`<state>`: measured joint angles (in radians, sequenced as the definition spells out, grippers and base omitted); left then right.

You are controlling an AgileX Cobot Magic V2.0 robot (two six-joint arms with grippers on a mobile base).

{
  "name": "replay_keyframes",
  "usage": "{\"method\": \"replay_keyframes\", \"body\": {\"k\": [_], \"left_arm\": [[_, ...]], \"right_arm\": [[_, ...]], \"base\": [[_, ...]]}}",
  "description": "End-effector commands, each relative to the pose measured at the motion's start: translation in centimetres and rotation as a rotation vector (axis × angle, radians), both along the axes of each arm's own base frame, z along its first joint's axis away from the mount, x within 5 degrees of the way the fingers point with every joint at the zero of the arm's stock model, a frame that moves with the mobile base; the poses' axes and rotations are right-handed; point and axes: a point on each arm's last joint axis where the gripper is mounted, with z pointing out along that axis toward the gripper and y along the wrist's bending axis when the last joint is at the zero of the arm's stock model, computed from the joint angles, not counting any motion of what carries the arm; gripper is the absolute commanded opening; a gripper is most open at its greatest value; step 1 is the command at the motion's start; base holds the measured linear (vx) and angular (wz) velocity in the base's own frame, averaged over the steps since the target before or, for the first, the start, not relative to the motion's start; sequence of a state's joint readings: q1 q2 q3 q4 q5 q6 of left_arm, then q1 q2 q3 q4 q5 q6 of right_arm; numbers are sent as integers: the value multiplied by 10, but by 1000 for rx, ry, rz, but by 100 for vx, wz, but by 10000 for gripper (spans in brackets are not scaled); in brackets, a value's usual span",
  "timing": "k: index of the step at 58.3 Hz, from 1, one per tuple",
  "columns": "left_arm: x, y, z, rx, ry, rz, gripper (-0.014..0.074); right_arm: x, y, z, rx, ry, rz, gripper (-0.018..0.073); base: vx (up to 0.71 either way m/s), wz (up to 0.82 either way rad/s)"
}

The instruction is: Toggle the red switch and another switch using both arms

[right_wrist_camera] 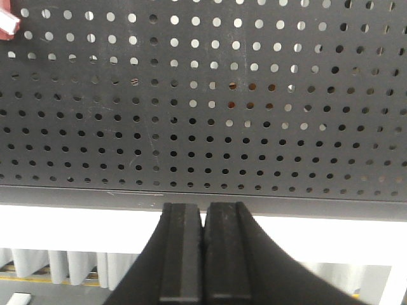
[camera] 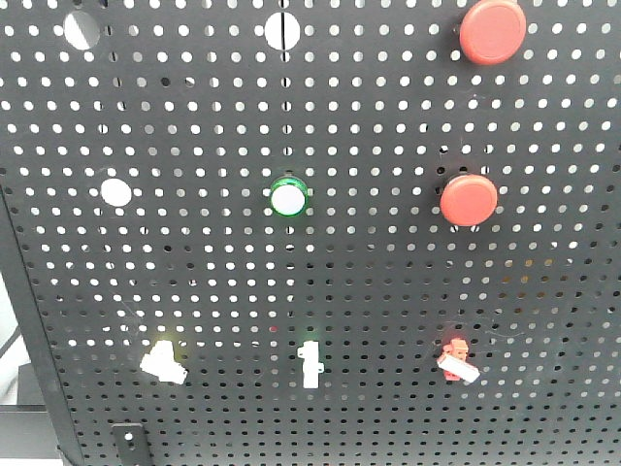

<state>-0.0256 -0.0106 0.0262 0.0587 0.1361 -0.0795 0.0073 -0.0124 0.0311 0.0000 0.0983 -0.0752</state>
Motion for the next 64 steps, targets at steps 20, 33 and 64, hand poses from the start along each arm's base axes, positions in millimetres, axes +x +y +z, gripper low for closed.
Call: {"method": "replay_keyframes", "body": {"k": [20,33,64], "left_arm": [[-17,0,73,-109,-569,-30,2],[-22,0,166,-45,-606,-17,2],[61,-2,159,-138,-131,-9,2]], "right_arm": [[-15,0,76,14,-466,3,-6],[-1,0,153,-8,-448,-2,-6],[64,1,154,2,-277,1,-6]], "base": [[0,0],[0,0],[0,0]]}}
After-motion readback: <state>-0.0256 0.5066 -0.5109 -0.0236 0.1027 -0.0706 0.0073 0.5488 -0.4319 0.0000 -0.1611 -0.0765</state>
